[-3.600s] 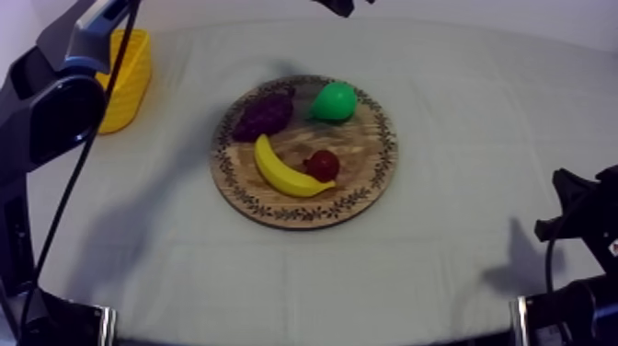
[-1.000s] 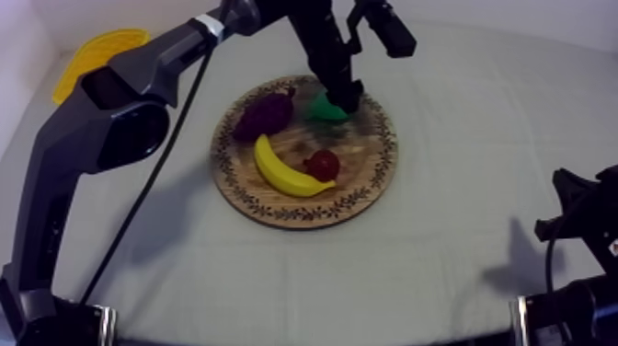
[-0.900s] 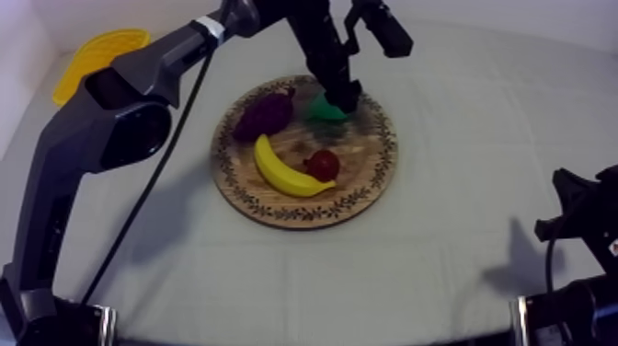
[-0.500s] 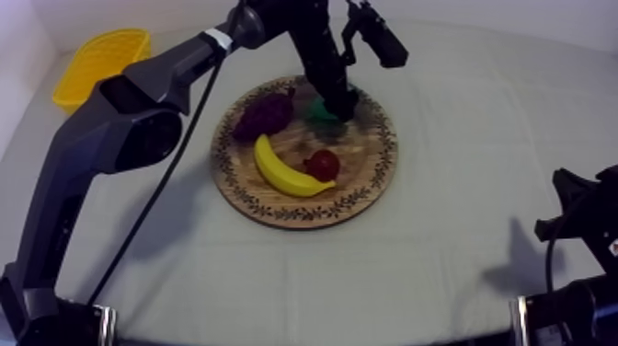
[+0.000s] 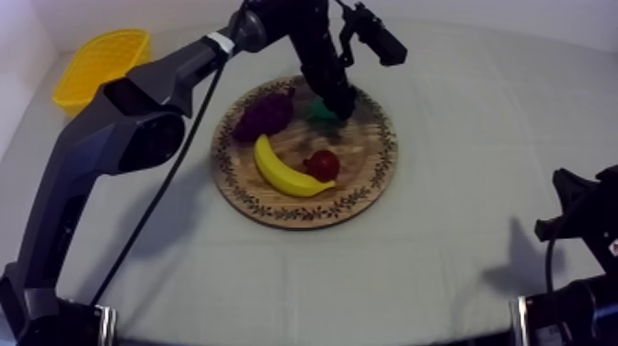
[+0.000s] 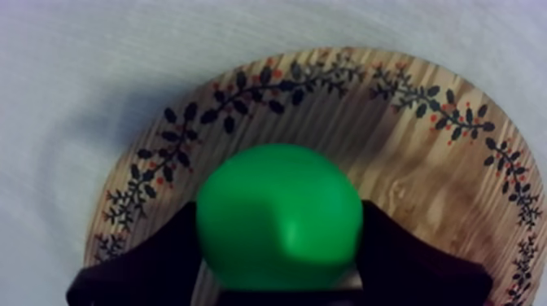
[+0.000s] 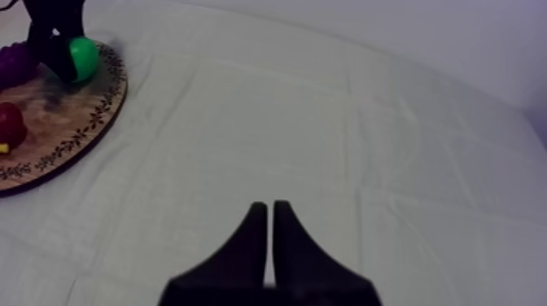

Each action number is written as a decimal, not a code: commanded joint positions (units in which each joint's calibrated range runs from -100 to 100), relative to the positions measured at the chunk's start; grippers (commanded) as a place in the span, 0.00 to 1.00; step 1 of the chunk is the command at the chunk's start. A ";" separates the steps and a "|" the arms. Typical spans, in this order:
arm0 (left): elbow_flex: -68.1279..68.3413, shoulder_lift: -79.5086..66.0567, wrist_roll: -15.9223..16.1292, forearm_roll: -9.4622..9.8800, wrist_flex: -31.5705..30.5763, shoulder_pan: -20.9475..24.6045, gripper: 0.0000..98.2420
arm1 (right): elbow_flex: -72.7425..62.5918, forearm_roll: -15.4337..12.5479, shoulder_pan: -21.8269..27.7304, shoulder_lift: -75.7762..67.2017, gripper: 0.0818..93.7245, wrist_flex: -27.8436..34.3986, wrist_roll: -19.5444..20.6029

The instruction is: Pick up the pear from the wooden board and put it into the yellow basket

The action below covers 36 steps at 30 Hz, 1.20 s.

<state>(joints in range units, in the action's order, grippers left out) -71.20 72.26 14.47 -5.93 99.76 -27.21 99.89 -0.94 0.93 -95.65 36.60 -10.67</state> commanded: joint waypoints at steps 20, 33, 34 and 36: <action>13.38 -17.84 -0.46 0.81 0.00 -1.51 0.50 | 0.00 -0.01 -0.01 -0.02 0.00 0.01 0.00; 28.43 -34.27 -0.71 1.47 -0.20 -0.89 0.51 | 0.00 -0.01 -0.01 -0.02 0.00 0.01 0.00; 29.61 -35.21 -0.71 1.61 -0.39 -0.64 0.51 | 0.00 -0.01 -0.01 -0.02 0.00 0.01 0.00; 32.00 -37.03 -0.68 1.97 -0.91 0.04 0.52 | 0.00 -0.01 -0.01 -0.02 0.00 0.01 0.00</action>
<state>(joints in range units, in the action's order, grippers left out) -41.13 36.56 13.75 -4.11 98.98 -27.49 99.89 -0.94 0.93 -95.65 36.60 -10.66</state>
